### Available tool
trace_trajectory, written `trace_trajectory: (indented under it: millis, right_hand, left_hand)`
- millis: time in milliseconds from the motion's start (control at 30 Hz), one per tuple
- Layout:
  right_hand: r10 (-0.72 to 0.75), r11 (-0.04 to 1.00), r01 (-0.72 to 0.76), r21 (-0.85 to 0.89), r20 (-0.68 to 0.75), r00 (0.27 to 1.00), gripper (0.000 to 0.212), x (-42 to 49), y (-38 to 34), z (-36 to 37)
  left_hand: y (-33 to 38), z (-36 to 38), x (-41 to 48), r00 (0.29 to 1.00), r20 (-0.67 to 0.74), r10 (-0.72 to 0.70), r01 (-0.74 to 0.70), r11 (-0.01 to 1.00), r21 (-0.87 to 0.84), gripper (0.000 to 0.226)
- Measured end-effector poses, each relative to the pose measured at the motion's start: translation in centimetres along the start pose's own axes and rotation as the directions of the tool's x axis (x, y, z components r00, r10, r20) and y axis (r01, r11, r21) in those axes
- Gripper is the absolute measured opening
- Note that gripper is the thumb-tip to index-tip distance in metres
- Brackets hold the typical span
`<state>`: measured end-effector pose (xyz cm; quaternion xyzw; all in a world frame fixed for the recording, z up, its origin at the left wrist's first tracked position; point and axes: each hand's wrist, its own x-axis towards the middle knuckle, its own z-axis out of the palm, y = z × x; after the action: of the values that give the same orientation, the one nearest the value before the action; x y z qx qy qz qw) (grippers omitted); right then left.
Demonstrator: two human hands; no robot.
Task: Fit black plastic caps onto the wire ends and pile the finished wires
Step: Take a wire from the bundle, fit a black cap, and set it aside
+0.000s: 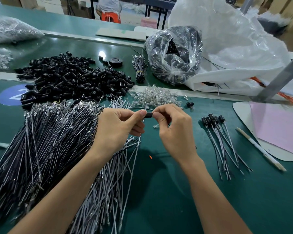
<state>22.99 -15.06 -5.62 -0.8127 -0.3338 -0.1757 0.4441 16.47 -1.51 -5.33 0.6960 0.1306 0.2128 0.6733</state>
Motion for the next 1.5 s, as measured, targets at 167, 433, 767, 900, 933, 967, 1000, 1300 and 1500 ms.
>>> trace_trajectory:
  millis: [167,433,767,900,933,967,1000,1300,1500]
  right_hand:
    - [0.025,0.996,-0.025,0.081,0.001,1.000,0.005,0.10,0.04,-0.15]
    - [0.095,0.964,-0.100,0.247,0.036,0.995,0.023,0.10,-0.32,-0.88]
    - [0.036,0.980,-0.043,0.194,0.038,0.999,0.014,0.18,-0.10,-0.73]
    - [0.093,0.961,-0.105,0.254,0.058,0.994,0.010,0.42,-0.02,-0.82]
    - [0.093,0.961,-0.106,0.256,0.063,0.994,0.010,0.41,-0.01,-0.84]
    - [0.090,0.961,-0.104,0.257,0.068,0.994,0.010,0.39,-0.03,-0.83]
    - [0.086,0.961,-0.103,0.258,0.073,0.994,0.011,0.35,-0.06,-0.83]
    - [0.143,0.947,-0.182,0.265,0.157,0.977,0.017,0.31,-0.31,-0.88]
    - [0.150,0.903,-0.235,0.358,0.251,0.956,0.011,0.08,-0.30,-0.70]
  left_hand:
    - [0.11,0.03,-0.17,1.000,0.003,0.001,-0.001,1.000,-0.003,0.030]
    - [0.06,0.02,-0.09,0.999,0.041,-0.014,0.016,0.999,-0.046,0.017]
    - [0.23,-0.09,-0.12,0.999,0.044,0.023,-0.018,0.993,-0.112,0.016]
    - [0.49,-0.14,-0.16,0.999,0.002,0.034,-0.033,0.983,-0.181,0.020]
    - [0.54,-0.12,-0.19,0.999,-0.001,0.042,-0.042,0.985,-0.169,0.019]
    - [0.57,-0.11,-0.21,0.999,-0.005,0.048,-0.048,0.986,-0.157,0.018]
    - [0.58,-0.13,-0.20,0.999,-0.010,0.051,-0.052,0.987,-0.149,0.016]
    - [0.56,-0.28,-0.20,0.991,-0.052,0.119,-0.124,0.989,-0.083,0.009]
    - [0.49,-0.25,-0.33,0.986,-0.040,0.164,-0.165,0.986,-0.031,0.008]
